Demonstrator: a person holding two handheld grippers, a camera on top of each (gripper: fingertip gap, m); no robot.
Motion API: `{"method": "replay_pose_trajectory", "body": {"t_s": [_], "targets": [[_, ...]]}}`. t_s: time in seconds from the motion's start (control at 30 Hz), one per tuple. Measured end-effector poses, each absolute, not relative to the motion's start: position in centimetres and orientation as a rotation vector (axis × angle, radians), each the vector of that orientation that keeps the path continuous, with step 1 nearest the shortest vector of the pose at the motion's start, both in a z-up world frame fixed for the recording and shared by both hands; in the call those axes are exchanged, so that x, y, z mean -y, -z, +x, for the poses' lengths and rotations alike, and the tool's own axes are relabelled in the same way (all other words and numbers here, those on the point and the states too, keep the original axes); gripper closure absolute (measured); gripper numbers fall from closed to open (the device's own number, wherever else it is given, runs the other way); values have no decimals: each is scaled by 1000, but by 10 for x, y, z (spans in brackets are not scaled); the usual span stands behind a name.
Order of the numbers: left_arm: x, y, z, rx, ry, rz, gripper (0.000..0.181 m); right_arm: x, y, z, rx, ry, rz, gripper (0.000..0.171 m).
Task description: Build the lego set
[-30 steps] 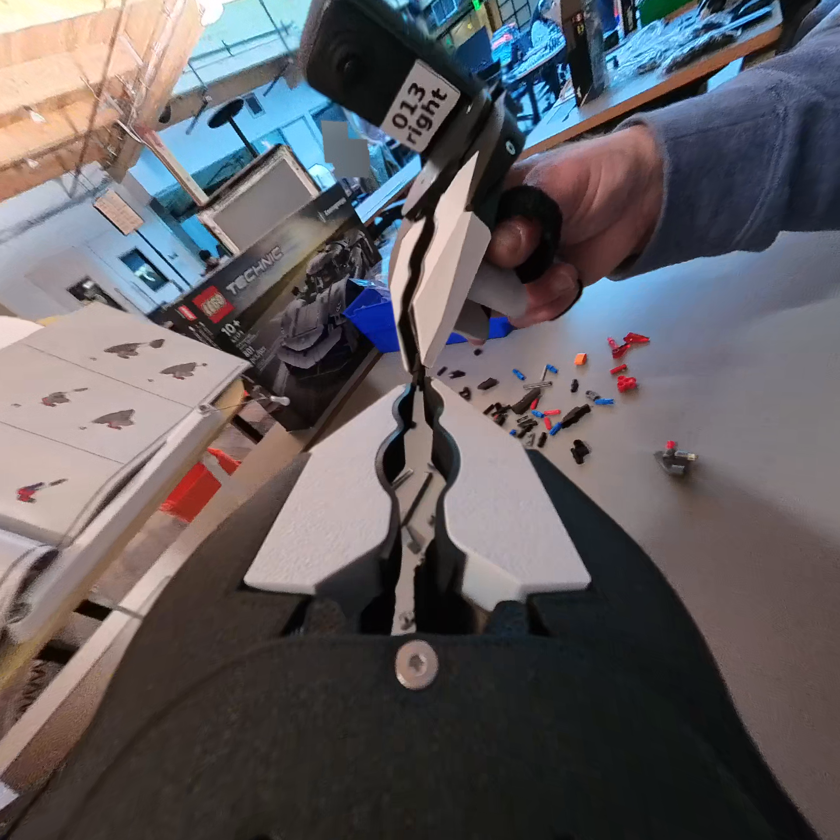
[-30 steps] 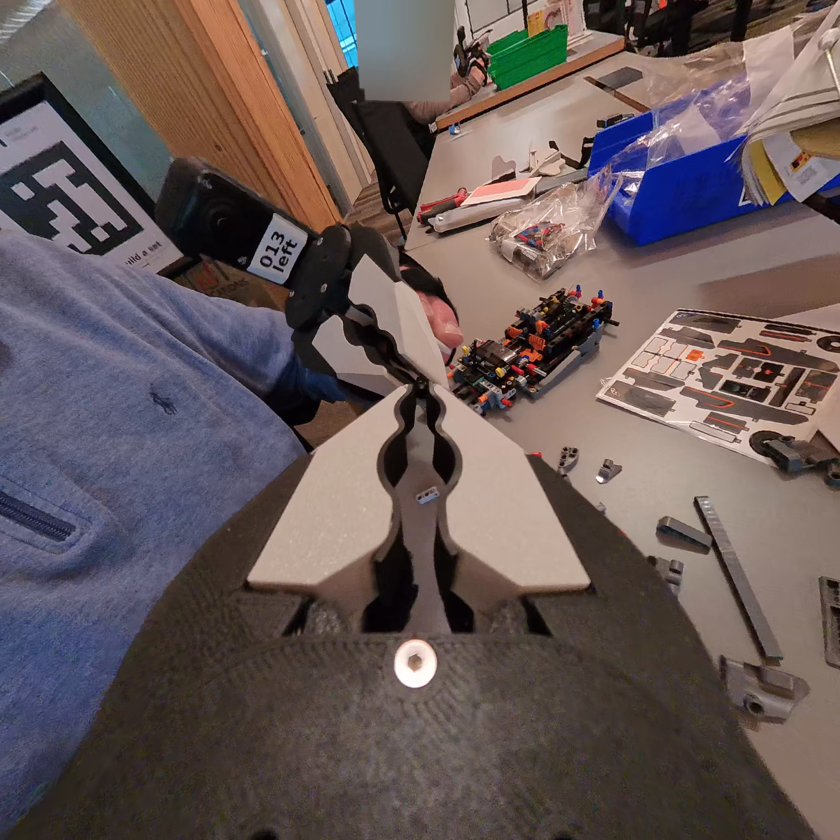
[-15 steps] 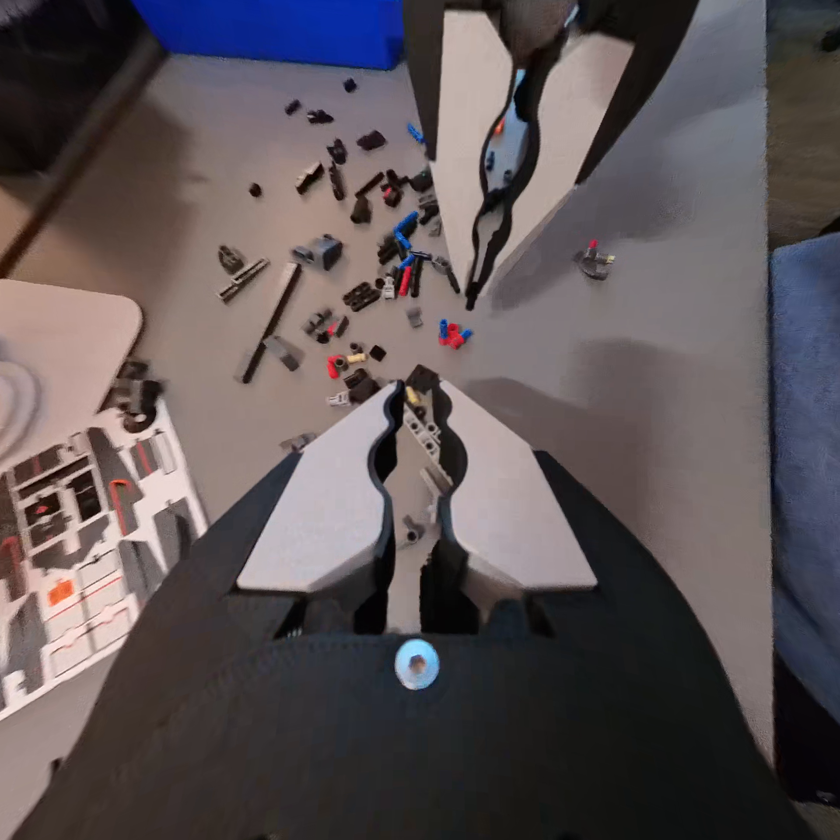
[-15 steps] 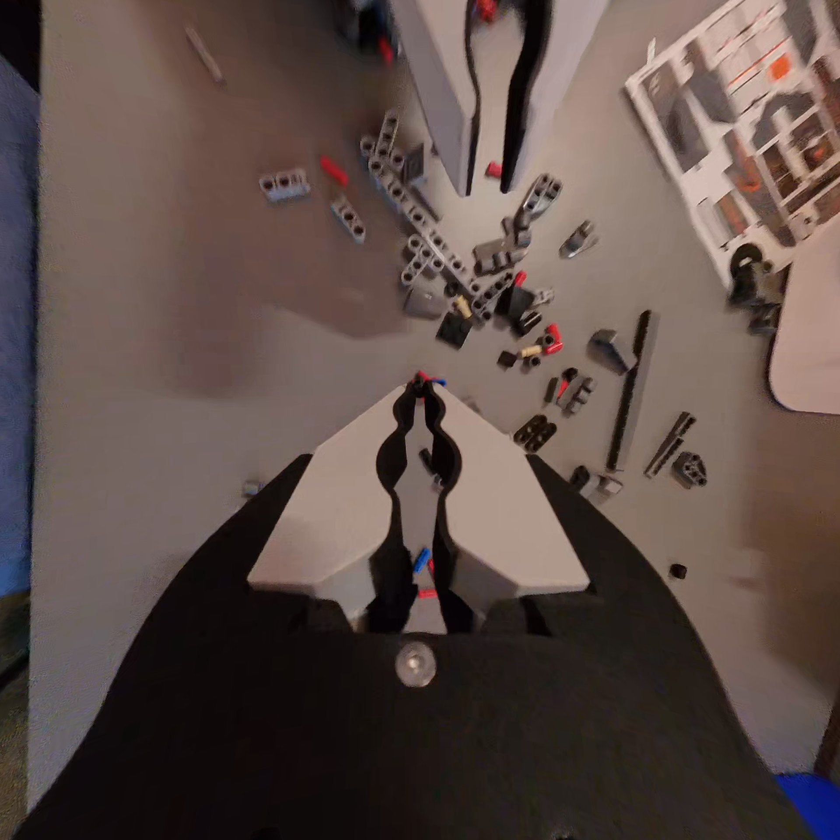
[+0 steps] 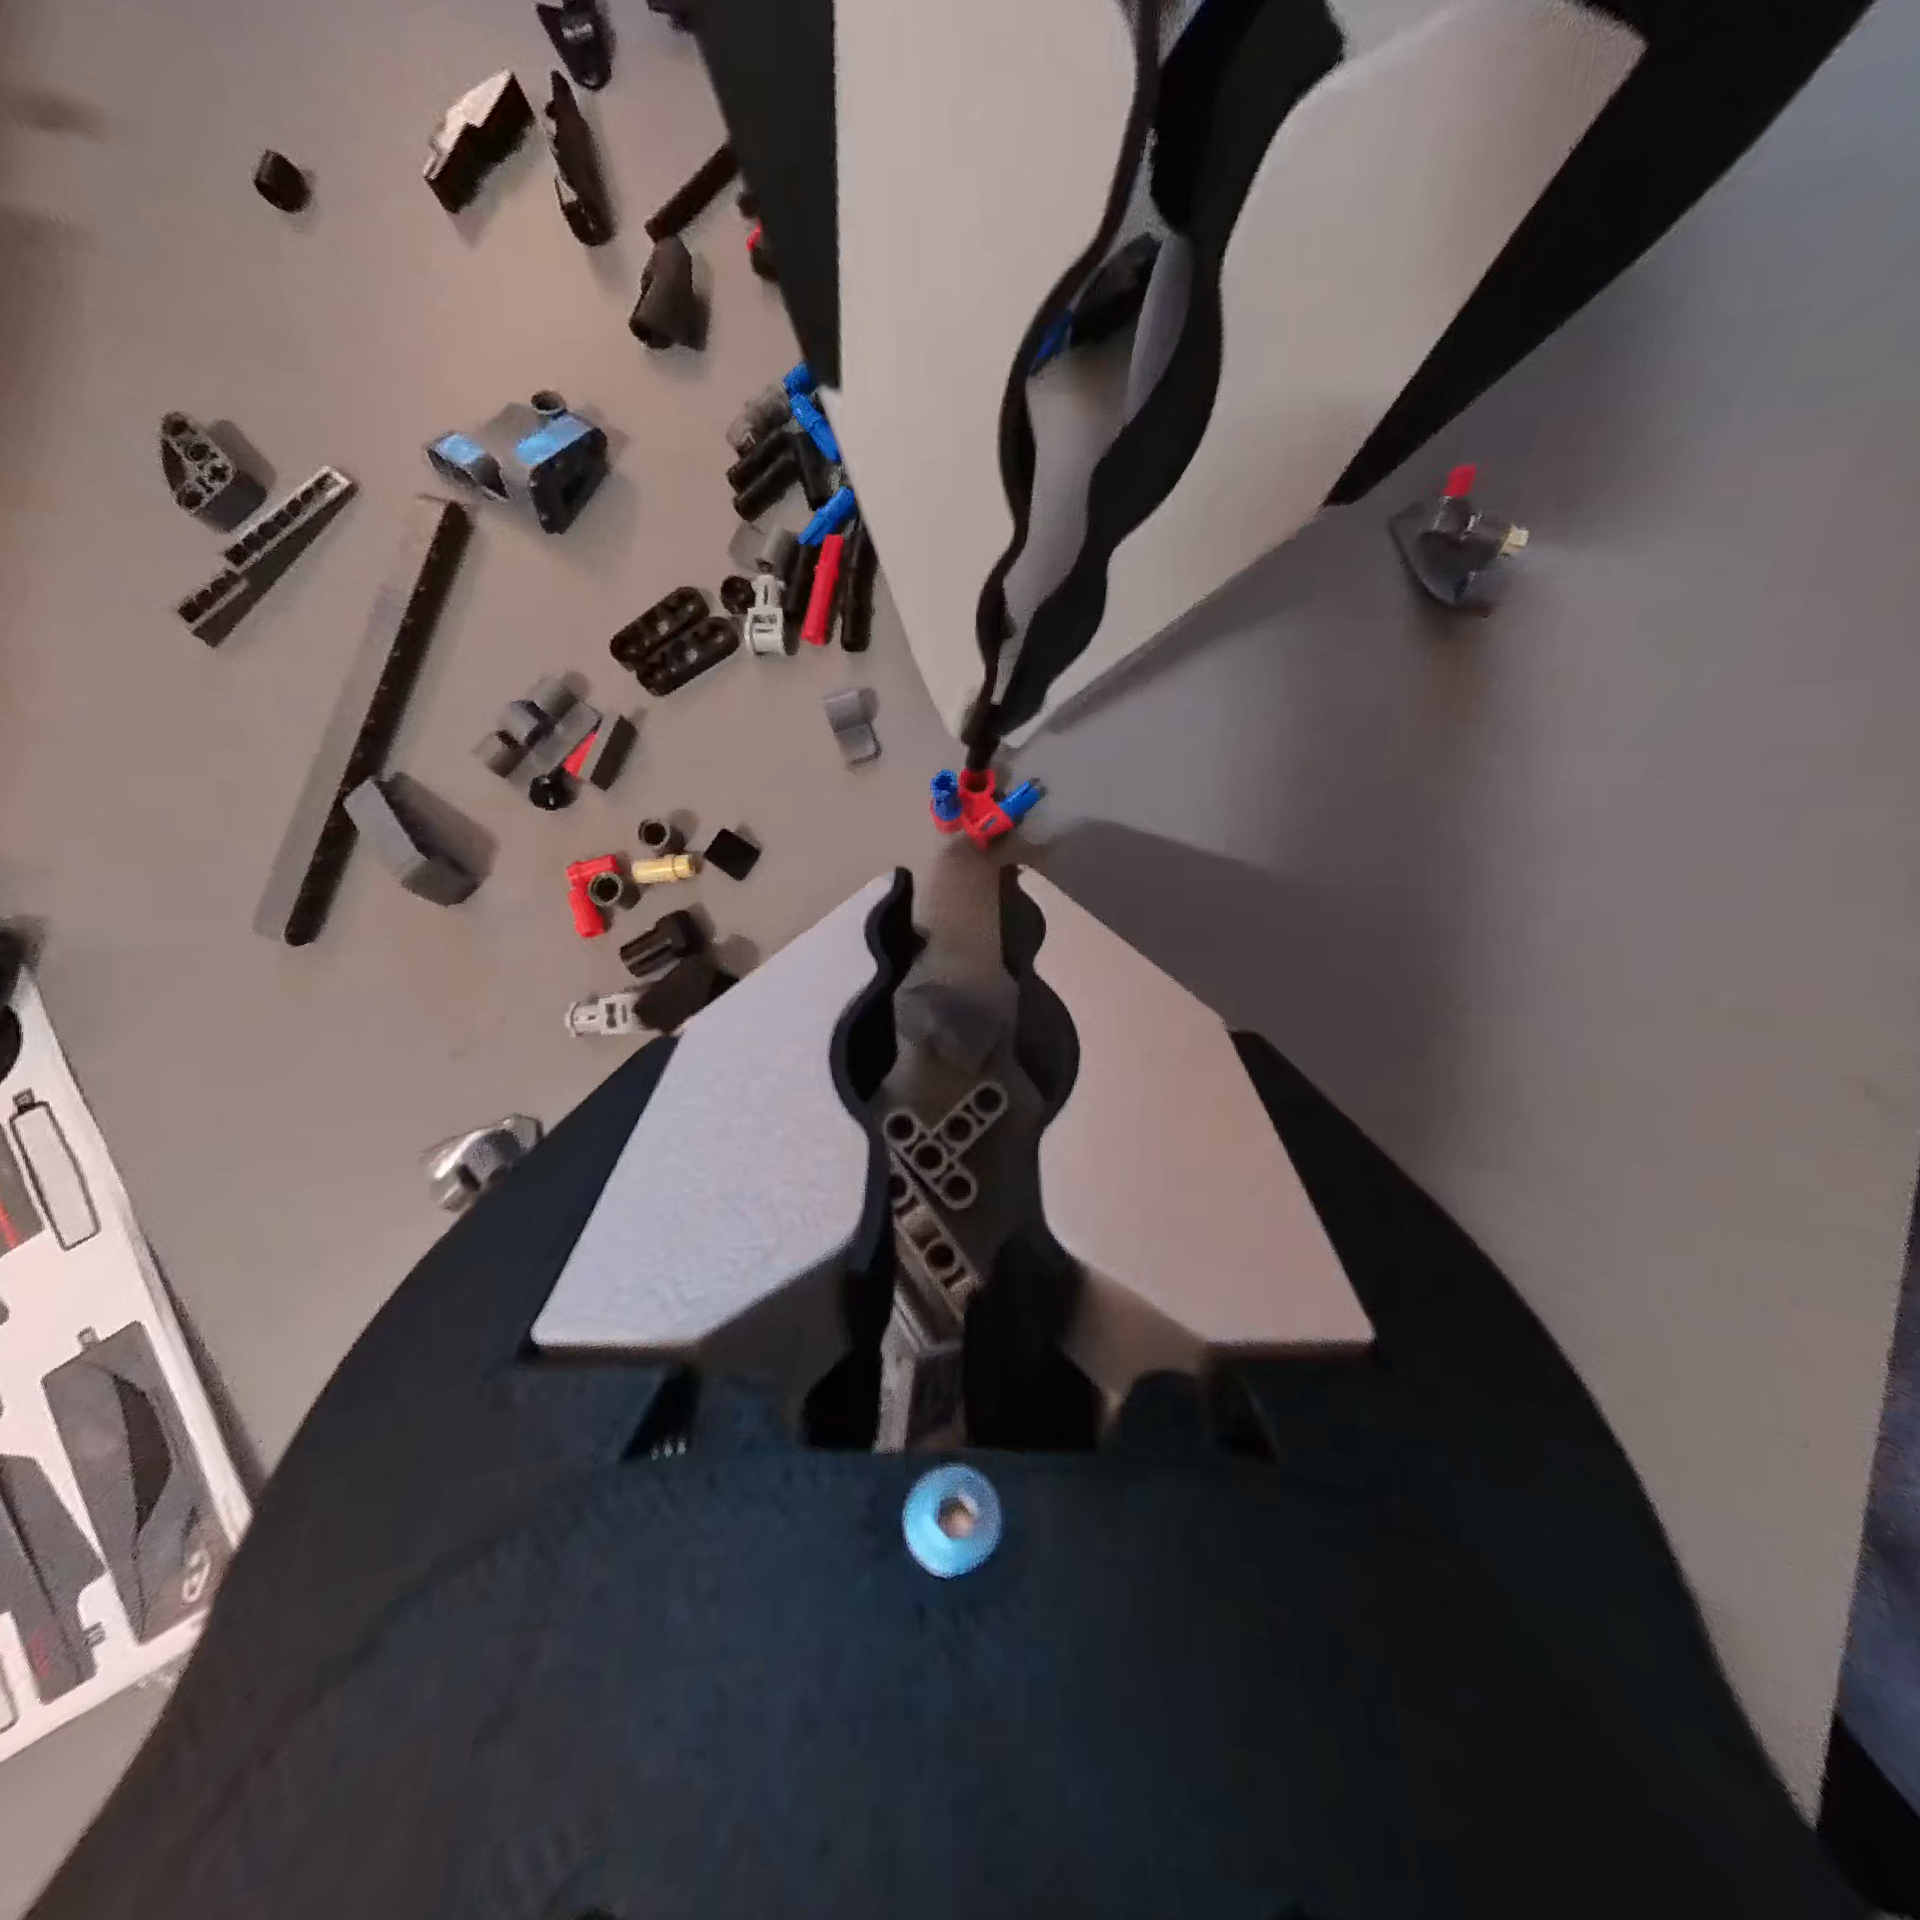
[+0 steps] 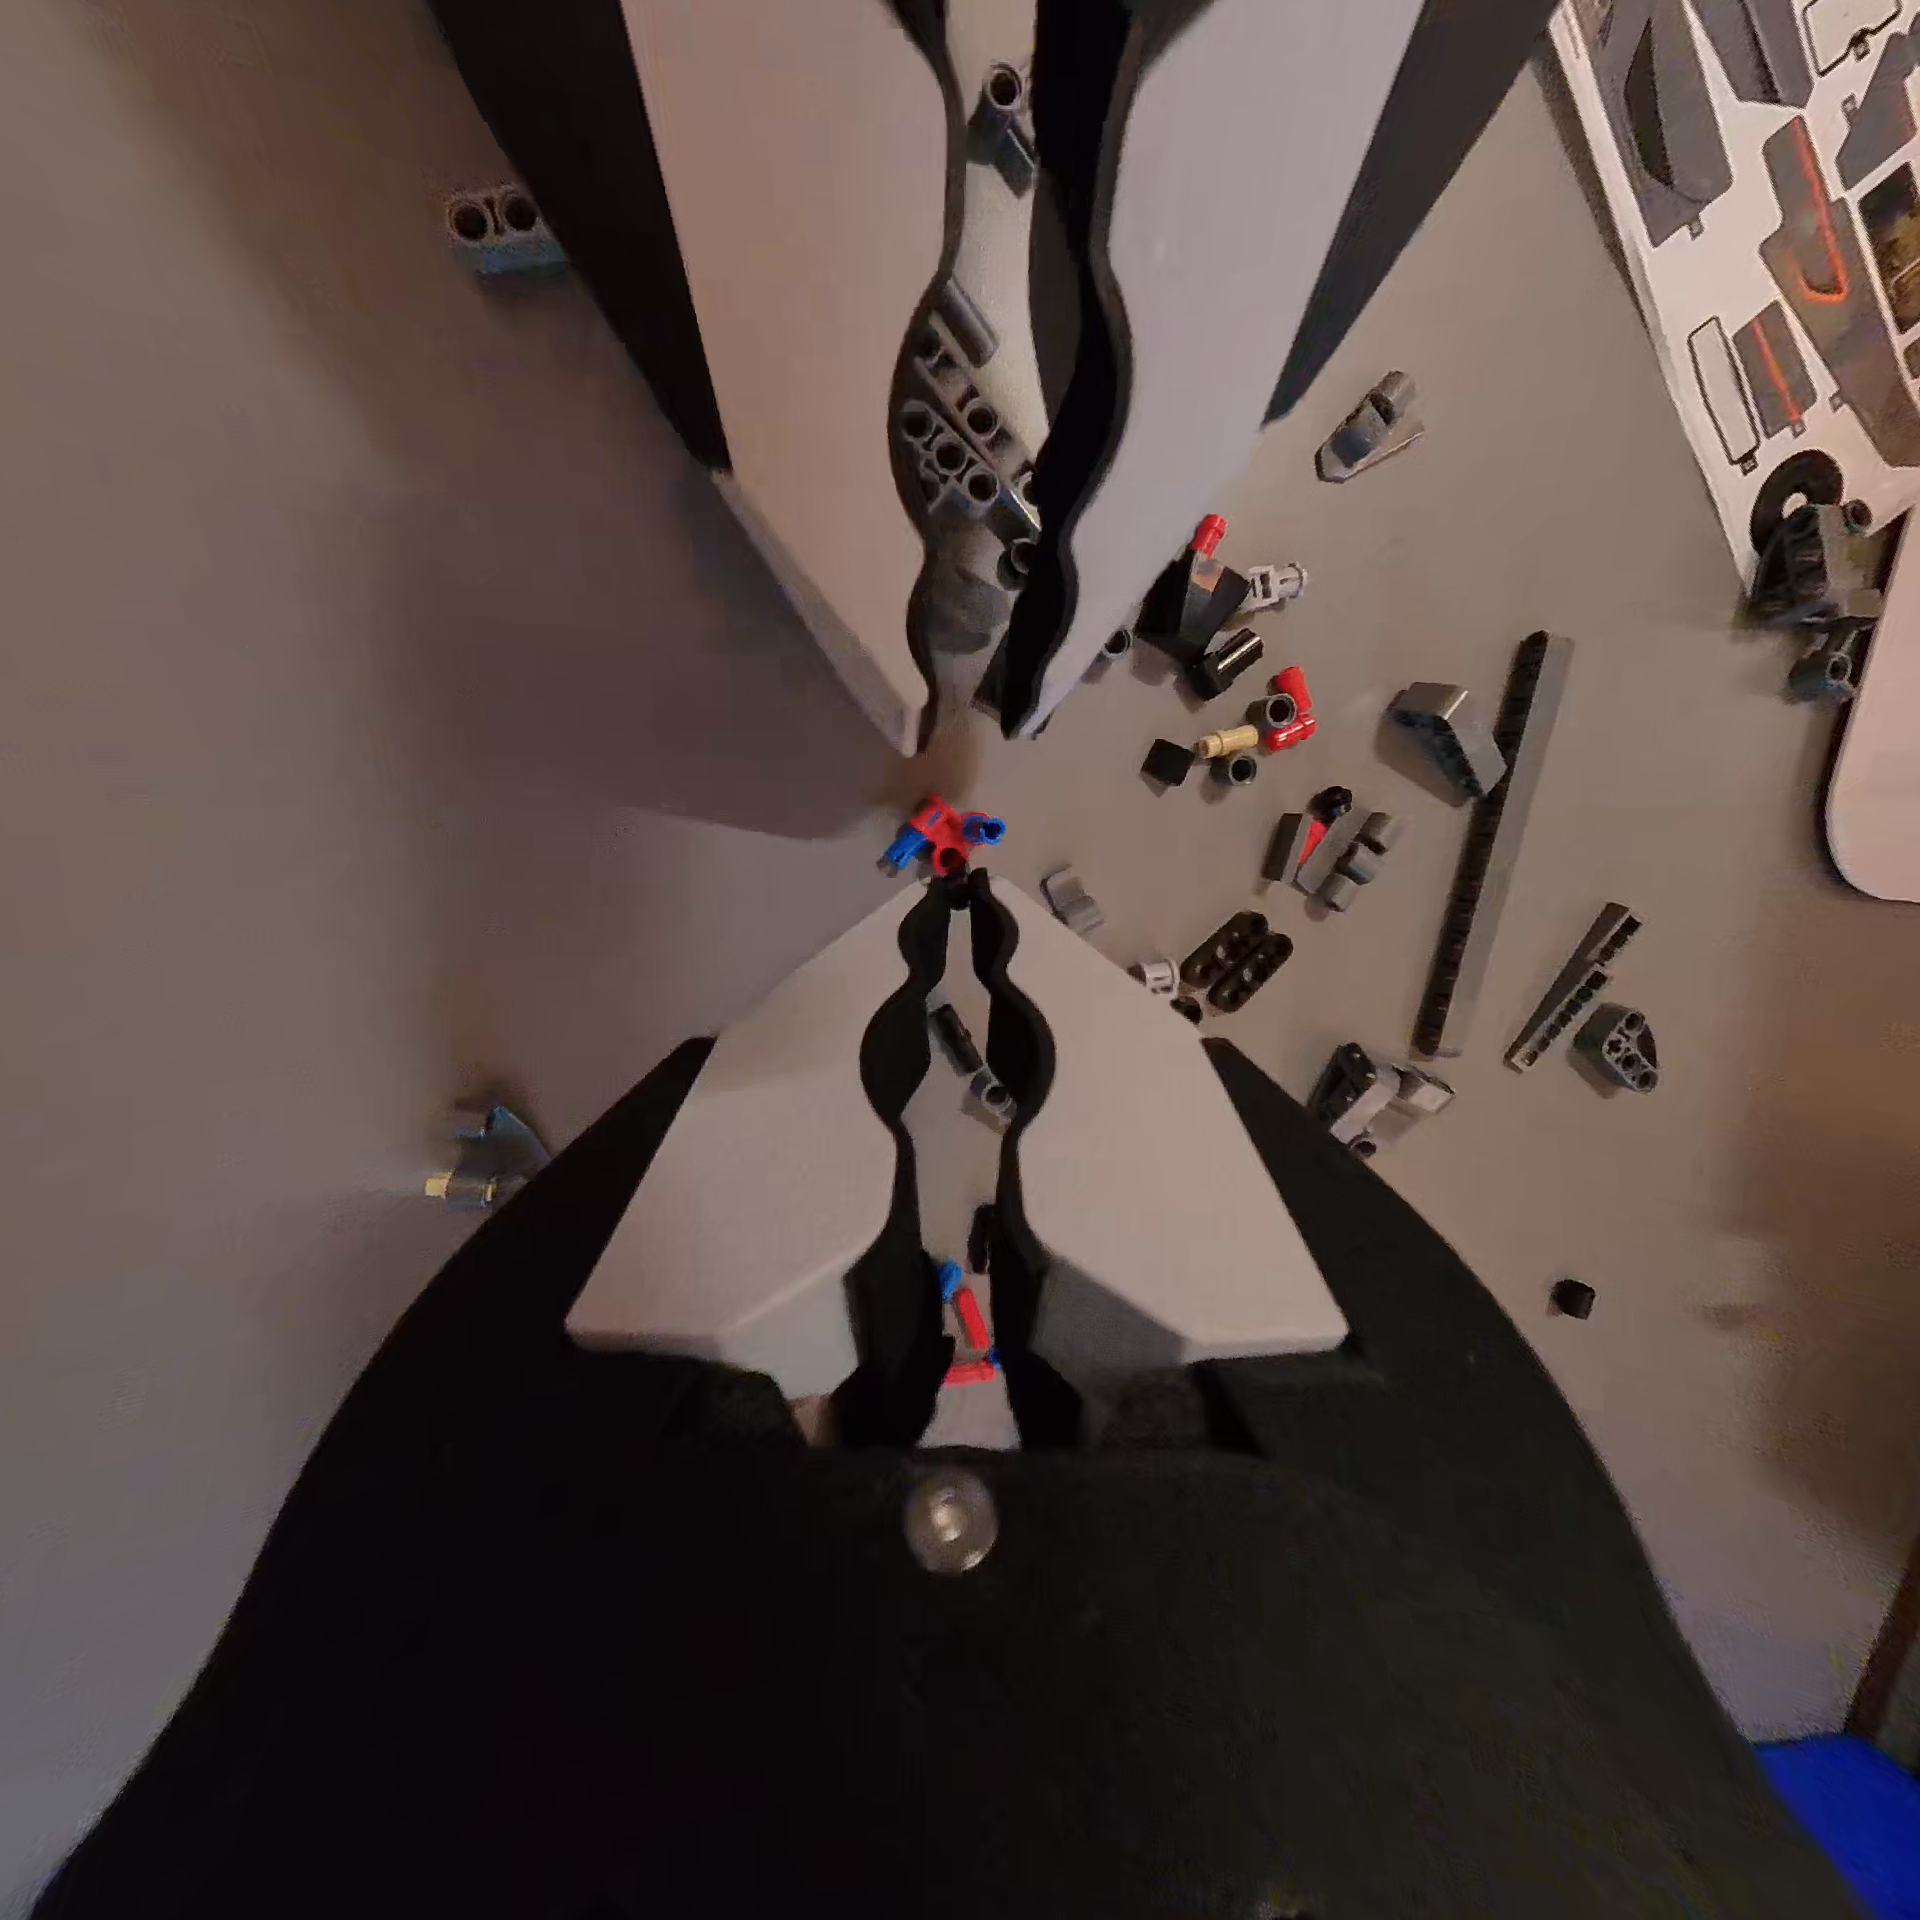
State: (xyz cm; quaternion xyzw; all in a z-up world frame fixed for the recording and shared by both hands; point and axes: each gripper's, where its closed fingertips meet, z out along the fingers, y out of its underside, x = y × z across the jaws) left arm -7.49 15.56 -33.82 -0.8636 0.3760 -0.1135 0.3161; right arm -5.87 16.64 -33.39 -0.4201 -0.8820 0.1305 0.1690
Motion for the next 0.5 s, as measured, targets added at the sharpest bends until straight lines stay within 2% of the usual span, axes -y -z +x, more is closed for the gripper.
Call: {"method": "replay_pose_trajectory", "body": {"t_s": [0.03,0.3,0.5], "targets": [[-157,338,-74,-994,290,-2267,166,-166,334,-59,2510,-374,-1186,170],[-162,337,-73,-980,288,-2258,163,-167,336,-59,2514,-414,-1182,170],[-166,325,-73,-880,459,-2232,163,-165,331,-59,2501,-446,-1049,170]]}}
